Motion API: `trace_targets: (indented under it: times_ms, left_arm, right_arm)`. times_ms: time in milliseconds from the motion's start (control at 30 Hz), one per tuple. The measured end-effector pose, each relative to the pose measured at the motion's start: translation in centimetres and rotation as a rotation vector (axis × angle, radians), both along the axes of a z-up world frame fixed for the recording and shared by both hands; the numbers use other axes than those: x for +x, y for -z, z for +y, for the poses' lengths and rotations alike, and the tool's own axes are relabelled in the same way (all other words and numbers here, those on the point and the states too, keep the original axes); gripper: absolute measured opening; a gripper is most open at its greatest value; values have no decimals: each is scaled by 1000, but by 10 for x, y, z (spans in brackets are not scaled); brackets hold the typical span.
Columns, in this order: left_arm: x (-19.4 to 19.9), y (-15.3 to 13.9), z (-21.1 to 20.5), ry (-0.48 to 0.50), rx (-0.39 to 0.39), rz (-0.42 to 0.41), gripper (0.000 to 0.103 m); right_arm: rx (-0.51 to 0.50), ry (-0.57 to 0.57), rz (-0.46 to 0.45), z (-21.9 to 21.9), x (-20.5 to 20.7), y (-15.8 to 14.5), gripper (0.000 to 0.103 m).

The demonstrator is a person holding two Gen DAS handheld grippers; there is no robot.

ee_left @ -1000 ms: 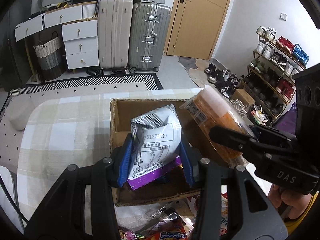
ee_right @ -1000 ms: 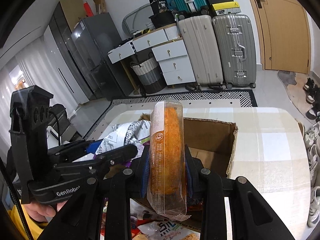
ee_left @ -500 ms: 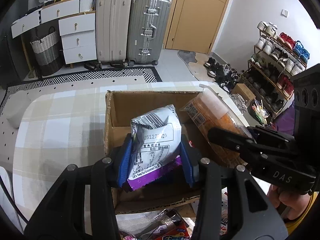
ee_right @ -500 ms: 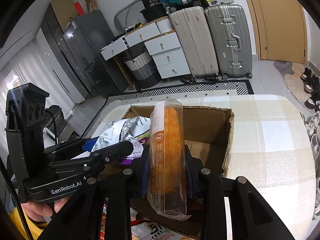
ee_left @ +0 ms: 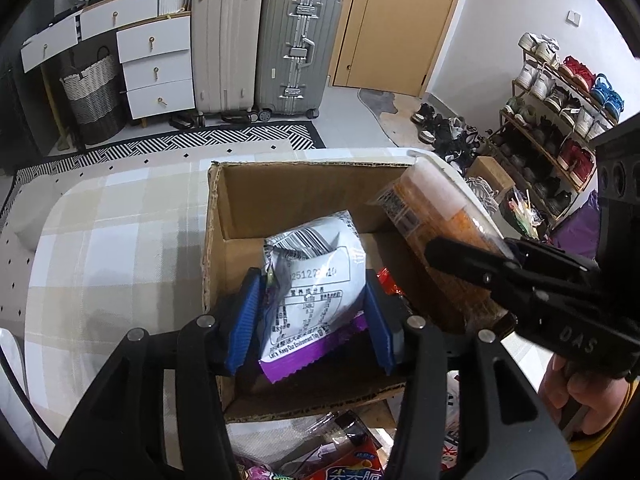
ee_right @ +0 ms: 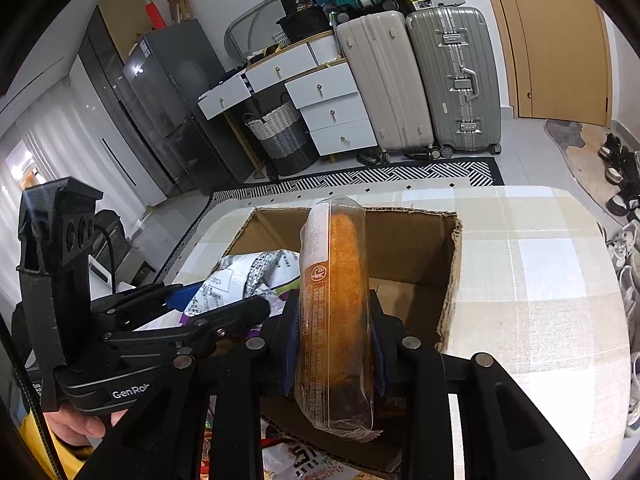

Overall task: Organize snacks
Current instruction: 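Lift both held snacks and carry them over the cardboard box, then open both tools to drop the snacks into the box and withdraw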

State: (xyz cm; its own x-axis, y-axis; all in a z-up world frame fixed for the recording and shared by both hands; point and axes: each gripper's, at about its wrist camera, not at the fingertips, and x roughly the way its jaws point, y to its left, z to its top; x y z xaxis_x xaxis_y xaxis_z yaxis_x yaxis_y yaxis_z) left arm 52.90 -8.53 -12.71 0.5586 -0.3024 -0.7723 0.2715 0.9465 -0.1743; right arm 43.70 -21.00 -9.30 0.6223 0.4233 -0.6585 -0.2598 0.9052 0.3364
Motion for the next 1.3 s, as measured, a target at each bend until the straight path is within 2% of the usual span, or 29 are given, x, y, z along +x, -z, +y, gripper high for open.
trace_targets:
  times_ms: [100,267,300,367,567,800,833,900,967,1100,1300]
  left_arm:
    - [-2,0,0,-3,16,-1,49]
    - [-7,-4,-1,-4,23,-14,55]
    - [-8,-5,-1,-6,26,-15,57]
    - [-10,-6,0,-11,28,-19,70]
    - [-25,-13,7,-18,6,-38,70]
    - [-46,-30,15,-30,15,-47,70]
    - [-51,-34,17,-32,14,-50,70]
    - [-61,-42,19,-35,13,-57,71]
    - [-74,-51,23,-42,9,-68,73]
    - [-105,-73,31,-68,9,-104,77]
    - [-170,-109,39,-130,-6,-176,80]
  right_arm:
    - [22,14,18,-4,3,2,30]
    - [2,16,23,0,8,2,30]
    - [2,18,25,-1,9,3,30]
    - [6,22,27,-1,10,3,30]
    - [-10,25,34,-1,9,5,30]
    - [-36,14,49,8,10,7,30]
    - [-41,13,41,8,8,5,31]
    - [-47,7,24,8,4,1,43]
    - [-50,6,-6,7,-3,-7,50]
    - [-44,16,-73,1,-29,-33,50]
    - [-15,18,-219,-6,-98,-84,50]
